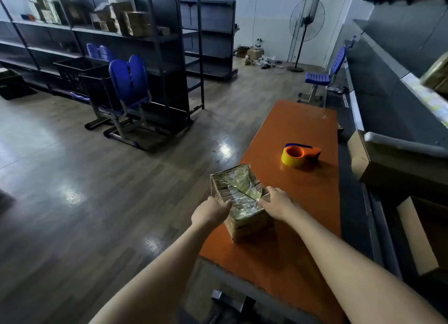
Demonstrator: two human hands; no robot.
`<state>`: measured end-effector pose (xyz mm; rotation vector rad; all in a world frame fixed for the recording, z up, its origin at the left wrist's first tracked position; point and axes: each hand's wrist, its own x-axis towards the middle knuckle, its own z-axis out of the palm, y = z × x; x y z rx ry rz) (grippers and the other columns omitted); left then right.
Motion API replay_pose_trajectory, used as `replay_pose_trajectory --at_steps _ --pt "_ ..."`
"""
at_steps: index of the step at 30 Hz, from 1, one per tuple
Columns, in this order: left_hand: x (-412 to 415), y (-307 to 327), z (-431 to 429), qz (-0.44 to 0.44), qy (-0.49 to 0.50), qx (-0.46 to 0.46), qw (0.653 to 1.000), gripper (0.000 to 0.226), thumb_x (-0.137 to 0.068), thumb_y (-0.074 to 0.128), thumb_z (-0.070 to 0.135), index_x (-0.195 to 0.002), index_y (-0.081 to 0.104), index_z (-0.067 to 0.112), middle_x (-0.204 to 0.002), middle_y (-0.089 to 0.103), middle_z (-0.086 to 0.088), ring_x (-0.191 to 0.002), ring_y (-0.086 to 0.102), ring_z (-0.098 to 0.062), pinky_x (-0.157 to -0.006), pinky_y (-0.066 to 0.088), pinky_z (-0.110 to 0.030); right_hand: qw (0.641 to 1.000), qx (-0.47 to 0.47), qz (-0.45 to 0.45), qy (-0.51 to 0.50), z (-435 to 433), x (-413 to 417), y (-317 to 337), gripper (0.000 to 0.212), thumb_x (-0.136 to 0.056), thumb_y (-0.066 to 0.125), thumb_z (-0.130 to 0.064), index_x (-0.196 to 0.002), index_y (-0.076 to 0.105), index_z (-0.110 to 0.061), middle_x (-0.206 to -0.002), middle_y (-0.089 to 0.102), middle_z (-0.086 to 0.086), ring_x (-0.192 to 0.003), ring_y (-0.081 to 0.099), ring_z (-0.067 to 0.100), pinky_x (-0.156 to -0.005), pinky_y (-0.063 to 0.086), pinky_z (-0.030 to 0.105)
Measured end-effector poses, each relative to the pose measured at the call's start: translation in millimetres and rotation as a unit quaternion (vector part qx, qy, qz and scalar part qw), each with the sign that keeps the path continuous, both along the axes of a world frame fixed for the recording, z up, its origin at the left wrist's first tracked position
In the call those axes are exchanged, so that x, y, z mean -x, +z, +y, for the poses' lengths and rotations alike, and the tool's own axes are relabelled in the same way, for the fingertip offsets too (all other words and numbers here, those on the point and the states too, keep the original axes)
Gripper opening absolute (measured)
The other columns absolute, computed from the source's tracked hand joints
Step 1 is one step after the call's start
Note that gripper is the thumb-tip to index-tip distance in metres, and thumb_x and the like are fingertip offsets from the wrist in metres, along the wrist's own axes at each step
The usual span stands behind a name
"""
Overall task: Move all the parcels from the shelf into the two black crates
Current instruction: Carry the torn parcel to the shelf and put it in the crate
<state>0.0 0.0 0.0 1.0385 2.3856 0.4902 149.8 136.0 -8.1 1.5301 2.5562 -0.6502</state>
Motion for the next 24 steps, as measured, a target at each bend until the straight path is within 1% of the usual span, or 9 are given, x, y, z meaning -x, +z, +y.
replay_pose_trajectory --at_steps 3,6,8,10,12,14,18,21,24 --pt "-1.7 -17.6 8.4 -0.053 0.006 -0.011 0.999 0.062 -0.092 0.04 0.058 -0.125 0.055 0.007 -0.119 0.064 -0.013 -0.107 0.061 -0.03 -0.089 0.051 -0.038 0.999 0.014 0.041 -0.032 9.9 4.8 -11.5 0.068 -0.094 0.048 -0.046 -0.149 0.027 -0.01 -0.152 0.033 0.012 -0.138 0.034 0.03 -0.11 0.034 0.04" --pt "-6.3 -34.5 15.2 -0.071 0.007 -0.034 0.997 0.058 -0.093 0.042 0.055 -0.132 0.051 0.012 -0.125 0.062 -0.011 -0.113 0.059 -0.028 -0.089 0.048 -0.034 0.994 0.043 0.069 -0.072 17.5 9.0 -17.6 0.06 -0.092 0.05 -0.044 -0.143 0.039 -0.013 -0.142 0.048 0.013 -0.126 0.048 0.032 -0.098 0.042 0.037" --pt "-7.1 -42.4 19.3 -0.069 0.01 -0.042 0.997 0.057 -0.093 0.042 0.052 -0.134 0.049 0.013 -0.127 0.061 -0.009 -0.114 0.058 -0.027 -0.089 0.047 -0.033 0.991 0.042 0.095 -0.083 21.1 10.3 -21.1 0.047 -0.09 0.051 -0.041 -0.128 0.053 -0.014 -0.126 0.06 0.011 -0.109 0.057 0.031 -0.085 0.047 0.035" --pt "-7.2 -49.1 23.4 -0.081 0.01 -0.053 0.995 0.054 -0.094 0.044 0.049 -0.133 0.05 0.014 -0.126 0.062 -0.008 -0.113 0.059 -0.026 -0.091 0.048 -0.033 0.989 0.042 0.113 -0.088 23.0 11.0 -26.1 0.035 -0.09 0.052 -0.039 -0.114 0.059 -0.015 -0.11 0.063 0.008 -0.094 0.057 0.028 -0.075 0.046 0.033" --pt "-8.5 -51.0 27.1 -0.095 0.016 -0.074 0.993 0.048 -0.093 0.046 0.045 -0.129 0.053 0.015 -0.123 0.064 -0.007 -0.111 0.06 -0.026 -0.091 0.048 -0.032 0.987 0.037 0.129 -0.091 23.1 12.5 -28.8 0.022 -0.089 0.054 -0.038 -0.097 0.059 -0.018 -0.1 0.064 0.006 -0.087 0.057 0.026 -0.071 0.045 0.033" --pt "-9.6 -51.7 30.5 -0.107 0.028 -0.096 0.989 0.042 -0.093 0.049 0.041 -0.125 0.057 0.015 -0.12 0.065 -0.007 -0.108 0.061 -0.025 -0.088 0.048 -0.031 0.985 0.037 0.139 -0.095 22.8 13.6 -29.0 0.018 -0.088 0.056 -0.037 -0.086 0.057 -0.019 -0.096 0.066 0.006 -0.087 0.059 0.027 -0.068 0.043 0.032" --pt "-8.1 -46.1 32.4 -0.123 0.069 -0.138 0.98 0.034 -0.09 0.051 0.032 -0.119 0.06 0.015 -0.114 0.068 -0.007 -0.103 0.062 -0.025 -0.081 0.047 -0.029 0.984 0.031 0.15 -0.092 17.6 15.9 -24.8 0.02 -0.09 0.057 -0.037 -0.087 0.058 -0.017 -0.098 0.068 0.008 -0.089 0.061 0.028 -0.065 0.041 0.03" --pt "-1.5 -32.6 28.4 -0.129 0.089 -0.161 0.974 0.032 -0.09 0.054 0.03 -0.117 0.06 0.015 -0.11 0.069 -0.005 -0.101 0.063 -0.024 -0.078 0.046 -0.028 0.981 0.032 0.168 -0.094 8.5 20.5 -15.1 0.03 -0.09 0.058 -0.038 -0.101 0.063 -0.01 -0.103 0.068 0.009 -0.096 0.062 0.029 -0.075 0.05 0.035" --pt "9.7 -14.1 20.5 -0.128 0.107 -0.184 0.969 0.017 -0.088 0.057 0.029 -0.101 0.06 0.02 -0.103 0.069 -0.003 -0.095 0.063 -0.023 -0.077 0.047 -0.028 0.978 0.028 0.186 -0.09 -1.5 28.7 2.4 0.036 -0.09 0.06 -0.04 -0.107 0.062 -0.007 -0.103 0.068 0.009 -0.094 0.063 0.029 -0.078 0.051 0.038"
